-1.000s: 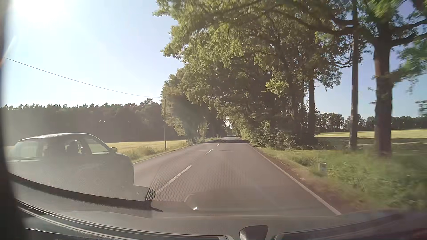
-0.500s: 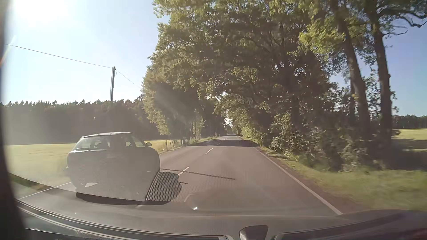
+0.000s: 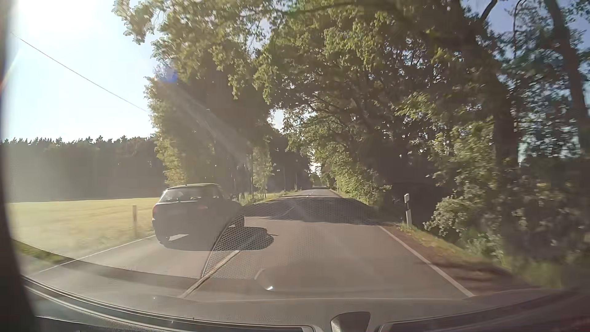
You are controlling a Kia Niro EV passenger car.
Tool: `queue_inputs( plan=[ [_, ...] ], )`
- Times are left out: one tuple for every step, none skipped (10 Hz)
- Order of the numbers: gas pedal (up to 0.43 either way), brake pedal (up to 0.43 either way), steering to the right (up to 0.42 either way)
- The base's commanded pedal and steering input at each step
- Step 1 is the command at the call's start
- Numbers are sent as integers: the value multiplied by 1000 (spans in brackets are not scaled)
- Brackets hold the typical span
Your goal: Follow the waypoints while adhering to traffic rules and regulations
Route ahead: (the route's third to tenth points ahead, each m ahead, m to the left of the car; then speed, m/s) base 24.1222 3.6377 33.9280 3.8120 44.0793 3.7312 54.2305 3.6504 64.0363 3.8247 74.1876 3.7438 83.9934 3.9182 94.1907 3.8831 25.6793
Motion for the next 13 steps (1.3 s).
queue_inputs(
  plan=[
    [331, 6, 3],
    [331, 6, 3],
    [331, 6, 3],
    [331, 6, 3],
    [331, 6, 3],
    [331, 6, 3],
    [331, 6, 3],
    [339, 12, 3],
    [339, 6, 3],
    [339, 6, 3],
    [339, 6, 3],
    [339, 6, 3],
    [339, 6, 3]
  ],
)
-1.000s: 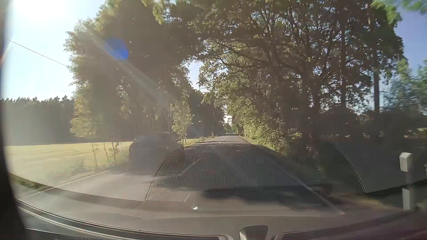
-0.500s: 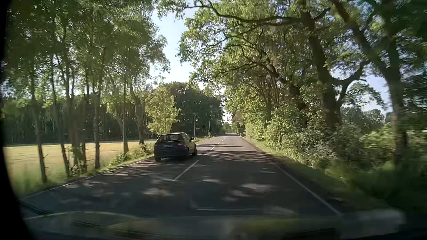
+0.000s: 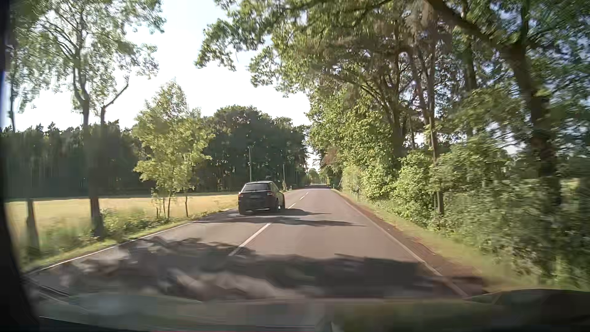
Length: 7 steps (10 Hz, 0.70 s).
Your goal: Follow the waypoints while adhering to traffic rules and regulations
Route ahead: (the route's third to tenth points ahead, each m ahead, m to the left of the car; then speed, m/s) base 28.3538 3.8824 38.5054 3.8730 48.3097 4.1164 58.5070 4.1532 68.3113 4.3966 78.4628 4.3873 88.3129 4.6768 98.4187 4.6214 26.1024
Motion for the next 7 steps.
queue_inputs(
  plan=[
    [339, 6, 3],
    [339, 6, 3],
    [339, 6, 3],
    [339, 6, 3],
    [339, 6, 3],
    [339, 6, 2],
    [339, 6, 1]
  ],
)
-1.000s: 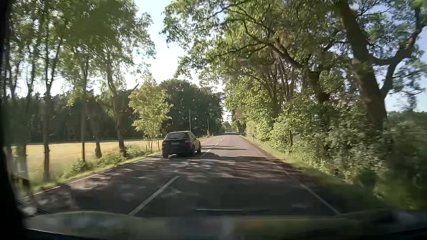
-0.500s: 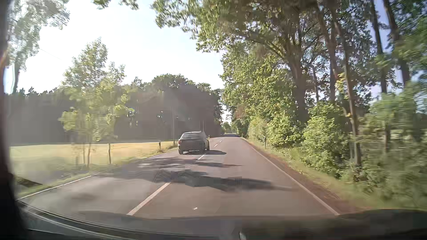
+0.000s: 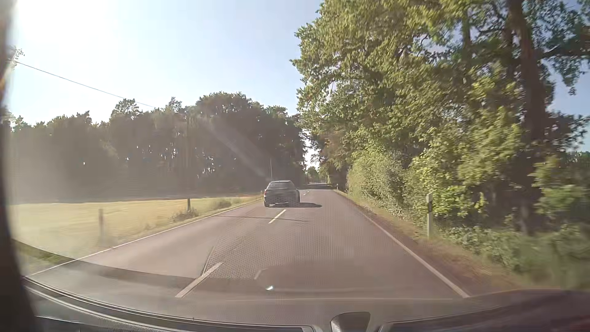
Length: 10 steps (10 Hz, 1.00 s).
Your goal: Follow the waypoints while adhering to traffic rules and regulations
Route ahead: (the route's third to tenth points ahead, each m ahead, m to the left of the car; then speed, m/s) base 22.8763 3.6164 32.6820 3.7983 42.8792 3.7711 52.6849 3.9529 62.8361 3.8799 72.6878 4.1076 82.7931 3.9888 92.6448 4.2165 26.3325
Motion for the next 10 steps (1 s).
queue_inputs(
  plan=[
    [339, 6, 0],
    [339, 6, -1],
    [339, 6, -1],
    [358, 6, -1],
    [358, 6, -1],
    [358, 6, -1],
    [358, 6, 0],
    [358, 6, 0],
    [370, 6, 0],
    [370, 6, 0]
  ],
)
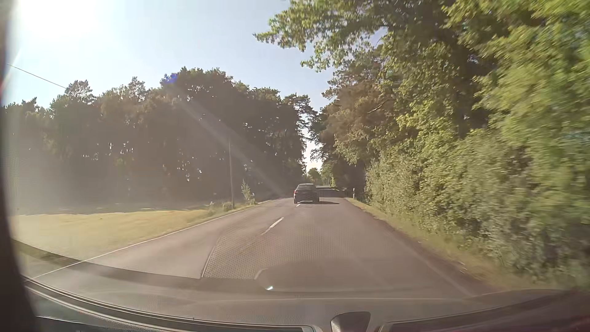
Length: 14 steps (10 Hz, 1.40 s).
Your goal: Follow the waypoints while adhering to traffic rules and regulations
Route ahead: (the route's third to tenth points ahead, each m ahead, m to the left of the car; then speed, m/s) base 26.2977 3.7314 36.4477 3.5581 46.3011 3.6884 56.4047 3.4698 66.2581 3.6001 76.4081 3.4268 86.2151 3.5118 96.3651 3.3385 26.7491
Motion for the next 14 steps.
queue_inputs(
  plan=[
    [370, 6, 0],
    [370, 6, 0],
    [370, 6, 0],
    [370, 6, 0],
    [370, 6, 1],
    [370, 6, 1],
    [370, 6, 1],
    [370, 6, 2],
    [370, 6, 1],
    [370, 6, 2],
    [370, 0, 2],
    [358, 6, 2],
    [331, 6, 2],
    [209, 6, 3]
  ],
)
